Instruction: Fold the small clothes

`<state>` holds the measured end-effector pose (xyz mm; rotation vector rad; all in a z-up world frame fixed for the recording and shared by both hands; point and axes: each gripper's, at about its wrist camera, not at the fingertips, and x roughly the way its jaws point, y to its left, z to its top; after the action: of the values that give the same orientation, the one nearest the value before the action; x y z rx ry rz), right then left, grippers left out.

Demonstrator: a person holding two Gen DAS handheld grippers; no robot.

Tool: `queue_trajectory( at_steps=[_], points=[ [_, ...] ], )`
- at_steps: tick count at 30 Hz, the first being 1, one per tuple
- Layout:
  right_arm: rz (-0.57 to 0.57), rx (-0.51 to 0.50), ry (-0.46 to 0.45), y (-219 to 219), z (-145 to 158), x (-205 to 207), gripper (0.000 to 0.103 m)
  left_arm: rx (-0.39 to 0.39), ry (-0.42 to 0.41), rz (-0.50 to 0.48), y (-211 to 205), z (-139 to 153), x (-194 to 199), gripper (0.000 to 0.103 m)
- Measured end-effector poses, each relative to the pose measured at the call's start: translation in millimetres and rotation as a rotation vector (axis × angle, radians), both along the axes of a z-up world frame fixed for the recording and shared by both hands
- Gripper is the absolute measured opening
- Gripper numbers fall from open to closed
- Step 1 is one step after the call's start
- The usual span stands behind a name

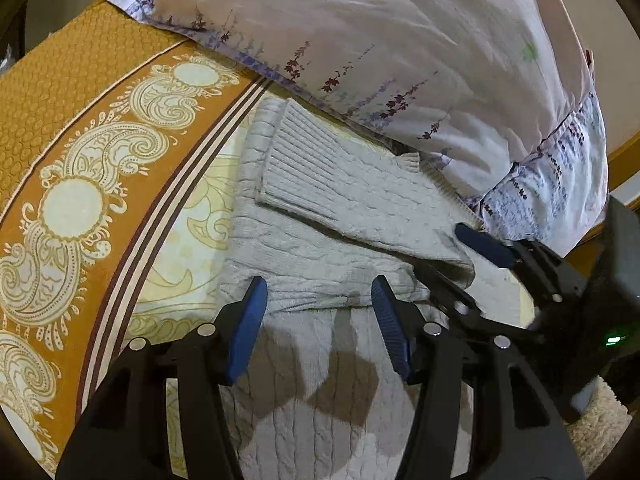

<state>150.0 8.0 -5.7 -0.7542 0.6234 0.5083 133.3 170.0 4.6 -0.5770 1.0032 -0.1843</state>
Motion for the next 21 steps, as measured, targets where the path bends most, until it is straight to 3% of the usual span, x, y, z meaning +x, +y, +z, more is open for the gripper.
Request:
queue_trajectory(
  at_steps=[1, 2, 5, 11, 14, 15, 17, 19, 21],
  points=[
    [-0.010, -0.018, -0.001, 0.7, -3.0, 3.0, 0.010, 0.001, 0.000, -0.004, 0.9, -0.1, -1.2, 0.056],
    [-0.031, -0.017, -0.004, -0.8, -4.2, 5.4, 0.008, 0.005, -0.001, -0.009, 0.6, 0.1, -0.9, 0.056],
    [-0.107, 0.130, 0.013, -23.5, 10.0, 7.1, 0.007, -0.005, 0.000, -0.018, 4.6, 1.5, -2.7, 0.056],
    [-0.400, 0.483, 0.094, -119.9, 29.7, -4.6, 0.007, -0.045, 0.014, -0.014, 14.3, 1.1, -1.7, 0.049],
    [-0.458, 0.486, 0.168, -141.1, 8.8, -5.8, 0.008, -0.057, 0.018, -0.018, 16.0, 0.9, -0.8, 0.049],
    [-0.443, 0.441, 0.175, -135.8, -0.7, -9.9, 0.009, -0.054, 0.018, -0.023, 15.6, 0.9, -0.4, 0.049],
    [-0.398, 0.392, 0.131, -128.7, -2.7, -22.3, 0.022, -0.048, 0.016, -0.032, 14.9, 1.1, -0.3, 0.049],
    [-0.336, 0.383, 0.047, -123.4, 6.0, -40.8, 0.050, -0.052, 0.016, -0.033, 15.3, 1.1, -0.3, 0.049],
    [-0.248, 0.398, -0.053, -114.8, 17.3, -62.4, 0.051, -0.063, 0.017, -0.030, 17.1, 0.7, -0.5, 0.049]
  ],
)
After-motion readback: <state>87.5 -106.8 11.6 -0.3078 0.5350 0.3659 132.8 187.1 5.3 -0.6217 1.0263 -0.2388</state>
